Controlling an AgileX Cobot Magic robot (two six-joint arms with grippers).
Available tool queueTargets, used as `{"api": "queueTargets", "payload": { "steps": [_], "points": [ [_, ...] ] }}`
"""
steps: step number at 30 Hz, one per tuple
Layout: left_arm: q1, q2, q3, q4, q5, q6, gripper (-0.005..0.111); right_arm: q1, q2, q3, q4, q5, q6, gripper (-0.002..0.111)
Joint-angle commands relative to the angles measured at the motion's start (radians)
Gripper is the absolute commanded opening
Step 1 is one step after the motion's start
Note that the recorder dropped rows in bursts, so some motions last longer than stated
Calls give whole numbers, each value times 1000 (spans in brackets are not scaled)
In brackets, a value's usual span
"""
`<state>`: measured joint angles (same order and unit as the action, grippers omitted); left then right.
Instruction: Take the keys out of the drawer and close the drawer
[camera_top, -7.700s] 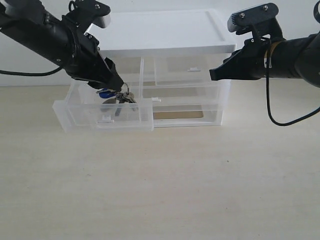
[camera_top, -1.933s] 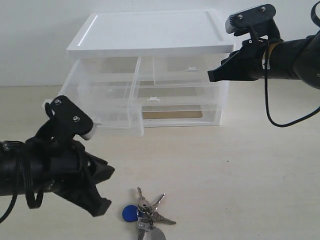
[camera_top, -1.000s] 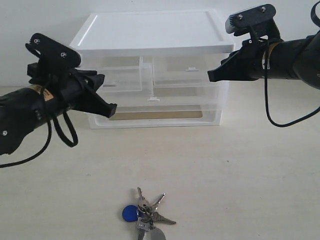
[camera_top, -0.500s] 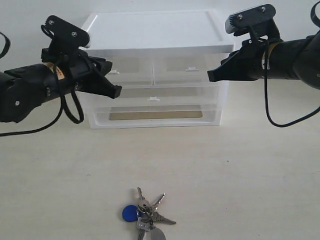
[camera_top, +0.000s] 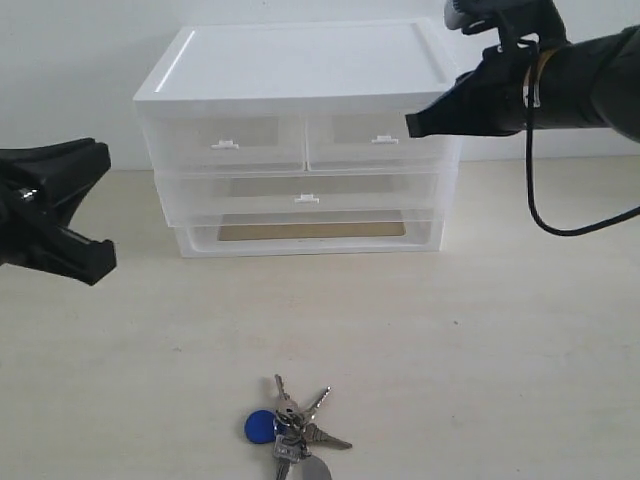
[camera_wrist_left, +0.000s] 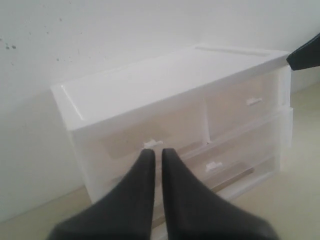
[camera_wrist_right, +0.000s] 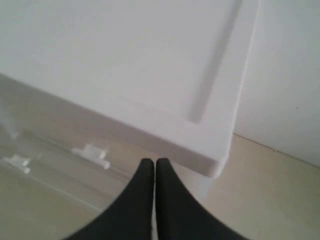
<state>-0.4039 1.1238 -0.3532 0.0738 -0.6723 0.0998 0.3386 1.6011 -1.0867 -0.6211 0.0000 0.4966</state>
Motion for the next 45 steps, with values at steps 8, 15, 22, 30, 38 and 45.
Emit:
{"api": "queueTargets", "payload": {
  "steps": [8,15,22,30,38,45],
  "points": [
    [3,-373,31,-14,226,-48,4,153,-294,171,9,18,-34,0],
    [3,-659,31,15,364,-215,4,347,-437,237,115,385,-70,0],
    [3,-865,71,21,380,-254,4,563,-346,239,491,448,-451,0],
    [3,-983,136,21,304,-257,4,638,-68,239,836,457,-730,0],
    [3,-983,138,21,304,-257,4,638,159,234,1079,200,-1020,1],
    [3,-963,138,21,299,-257,4,604,250,162,1068,174,-1025,71]
  ]
}}
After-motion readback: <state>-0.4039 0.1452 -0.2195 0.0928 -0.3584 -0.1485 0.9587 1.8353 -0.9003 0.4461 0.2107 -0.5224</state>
